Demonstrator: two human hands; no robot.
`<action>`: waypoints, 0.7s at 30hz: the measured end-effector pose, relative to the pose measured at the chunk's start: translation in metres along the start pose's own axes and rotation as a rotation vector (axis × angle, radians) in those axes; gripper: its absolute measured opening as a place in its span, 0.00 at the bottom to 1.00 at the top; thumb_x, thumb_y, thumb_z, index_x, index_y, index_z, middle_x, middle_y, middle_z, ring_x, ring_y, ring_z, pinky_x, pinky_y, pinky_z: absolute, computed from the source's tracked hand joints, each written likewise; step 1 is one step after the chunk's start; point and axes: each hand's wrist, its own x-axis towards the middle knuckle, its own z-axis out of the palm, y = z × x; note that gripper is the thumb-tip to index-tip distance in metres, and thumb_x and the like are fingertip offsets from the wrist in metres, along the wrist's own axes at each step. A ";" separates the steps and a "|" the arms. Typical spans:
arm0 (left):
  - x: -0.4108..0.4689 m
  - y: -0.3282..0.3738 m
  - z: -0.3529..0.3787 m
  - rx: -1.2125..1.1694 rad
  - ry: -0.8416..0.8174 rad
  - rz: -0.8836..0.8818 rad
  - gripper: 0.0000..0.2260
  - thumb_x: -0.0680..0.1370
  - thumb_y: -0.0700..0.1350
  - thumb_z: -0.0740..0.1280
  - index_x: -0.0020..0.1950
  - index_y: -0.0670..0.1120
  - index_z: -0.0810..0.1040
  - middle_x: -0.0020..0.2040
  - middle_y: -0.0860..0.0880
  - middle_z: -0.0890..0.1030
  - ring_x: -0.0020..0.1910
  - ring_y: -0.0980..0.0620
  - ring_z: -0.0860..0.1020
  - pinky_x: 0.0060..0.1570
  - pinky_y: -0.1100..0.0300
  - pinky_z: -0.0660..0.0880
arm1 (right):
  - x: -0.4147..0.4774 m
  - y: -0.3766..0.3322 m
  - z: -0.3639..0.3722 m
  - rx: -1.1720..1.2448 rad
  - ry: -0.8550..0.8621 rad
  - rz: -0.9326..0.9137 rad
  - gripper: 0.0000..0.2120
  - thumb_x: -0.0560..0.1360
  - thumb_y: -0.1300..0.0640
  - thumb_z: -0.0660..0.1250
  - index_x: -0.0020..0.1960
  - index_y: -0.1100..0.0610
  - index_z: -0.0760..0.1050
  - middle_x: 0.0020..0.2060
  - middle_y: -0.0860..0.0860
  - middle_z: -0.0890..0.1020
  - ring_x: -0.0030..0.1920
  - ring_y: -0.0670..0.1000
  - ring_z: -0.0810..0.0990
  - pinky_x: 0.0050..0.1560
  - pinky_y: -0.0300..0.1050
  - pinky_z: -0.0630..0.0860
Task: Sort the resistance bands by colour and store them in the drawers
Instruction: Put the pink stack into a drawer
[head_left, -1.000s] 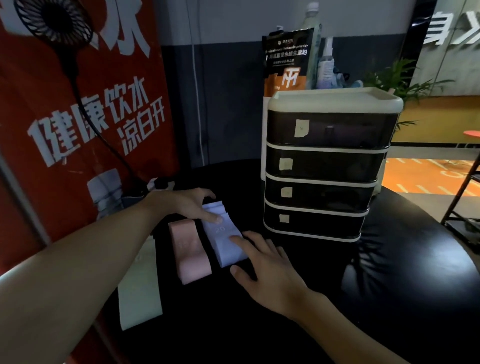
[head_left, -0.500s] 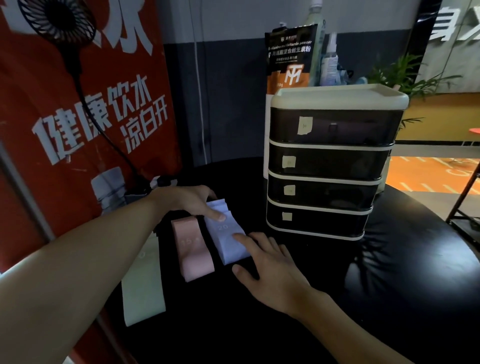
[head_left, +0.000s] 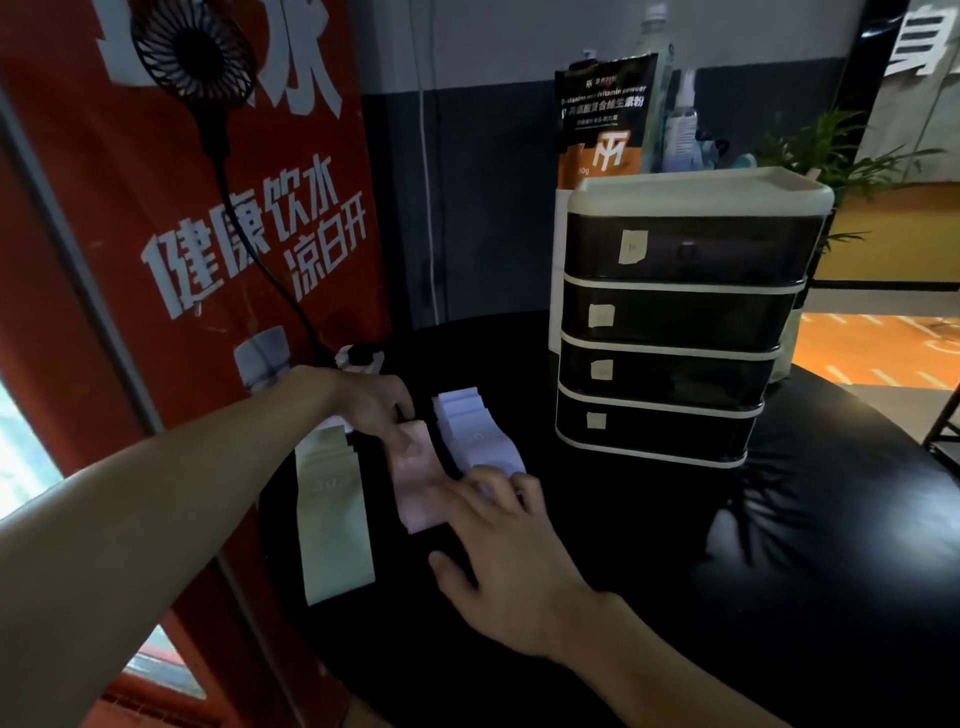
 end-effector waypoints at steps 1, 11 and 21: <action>0.001 -0.001 0.003 0.010 0.010 0.005 0.28 0.70 0.63 0.75 0.64 0.47 0.77 0.56 0.53 0.81 0.54 0.54 0.80 0.57 0.56 0.78 | 0.000 -0.002 0.002 -0.026 -0.007 -0.019 0.25 0.77 0.44 0.57 0.70 0.52 0.63 0.64 0.46 0.74 0.68 0.51 0.62 0.65 0.53 0.61; 0.007 -0.001 0.007 -0.079 0.025 -0.025 0.39 0.67 0.63 0.77 0.73 0.47 0.71 0.61 0.51 0.78 0.58 0.51 0.79 0.60 0.52 0.79 | 0.000 -0.002 0.001 -0.026 -0.042 0.028 0.28 0.78 0.43 0.58 0.74 0.52 0.58 0.61 0.48 0.77 0.67 0.49 0.57 0.67 0.52 0.58; 0.000 0.012 0.001 -0.142 0.047 0.043 0.19 0.72 0.51 0.78 0.58 0.49 0.76 0.57 0.52 0.79 0.55 0.53 0.79 0.56 0.58 0.79 | -0.001 0.002 0.002 -0.010 -0.025 0.014 0.27 0.77 0.44 0.59 0.73 0.53 0.61 0.63 0.48 0.75 0.69 0.49 0.58 0.67 0.52 0.57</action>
